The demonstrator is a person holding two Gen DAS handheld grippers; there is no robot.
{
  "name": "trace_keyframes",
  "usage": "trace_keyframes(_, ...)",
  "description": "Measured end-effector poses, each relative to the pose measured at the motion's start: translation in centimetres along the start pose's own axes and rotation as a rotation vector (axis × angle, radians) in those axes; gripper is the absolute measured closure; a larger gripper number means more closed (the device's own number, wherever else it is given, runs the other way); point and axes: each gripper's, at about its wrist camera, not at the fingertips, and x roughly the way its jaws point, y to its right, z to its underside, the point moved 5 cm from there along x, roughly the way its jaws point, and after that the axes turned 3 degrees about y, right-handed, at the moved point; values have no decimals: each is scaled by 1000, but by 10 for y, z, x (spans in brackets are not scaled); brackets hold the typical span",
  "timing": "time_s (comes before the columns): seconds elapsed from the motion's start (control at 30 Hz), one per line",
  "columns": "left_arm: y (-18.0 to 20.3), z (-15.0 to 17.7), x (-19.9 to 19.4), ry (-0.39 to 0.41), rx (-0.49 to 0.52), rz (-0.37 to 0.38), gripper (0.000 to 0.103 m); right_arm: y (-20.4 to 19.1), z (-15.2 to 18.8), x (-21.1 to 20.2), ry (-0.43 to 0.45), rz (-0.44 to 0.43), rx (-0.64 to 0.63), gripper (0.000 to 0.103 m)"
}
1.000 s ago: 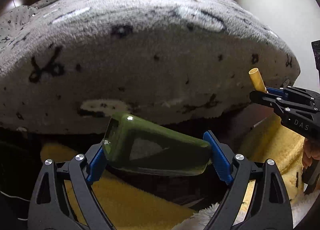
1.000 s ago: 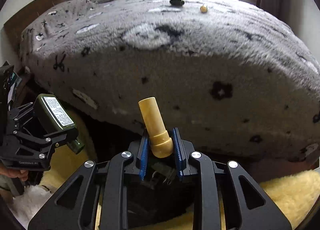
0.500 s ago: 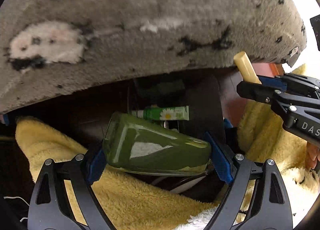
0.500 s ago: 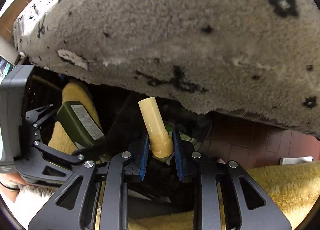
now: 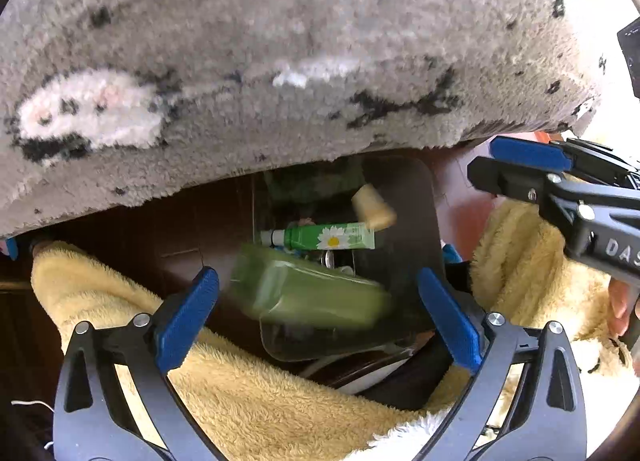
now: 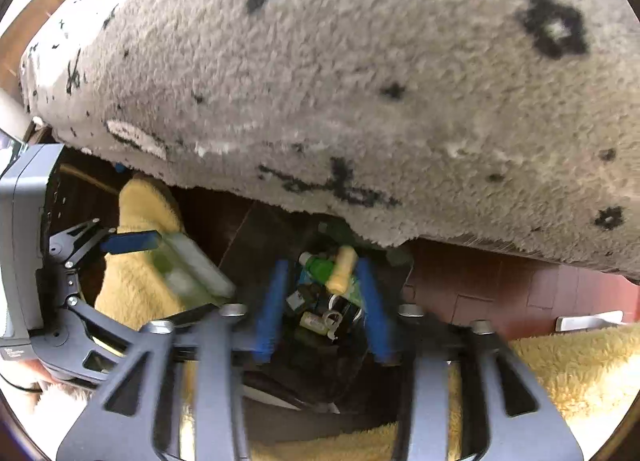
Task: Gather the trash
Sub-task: 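Raise both open tools back above the bed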
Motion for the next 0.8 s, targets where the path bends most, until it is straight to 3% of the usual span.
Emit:
trace_keyframes(0.17,3,-4,-21,40,8,-16,8,3,-7,-19,58,23,7,41)
trace_keyframes(0.33,5,-14,-54,115,25,-35,8,11,-14,-53,159,79,-4,19)
trace_keyframes(0.53,8,-36,-107,243,56,-63,8,14,-44,-110,341,184,-49,13)
trace_keyframes(0.8,6,-83,-170,396,80,-110,8,19,-88,-163,520,240,-88,7)
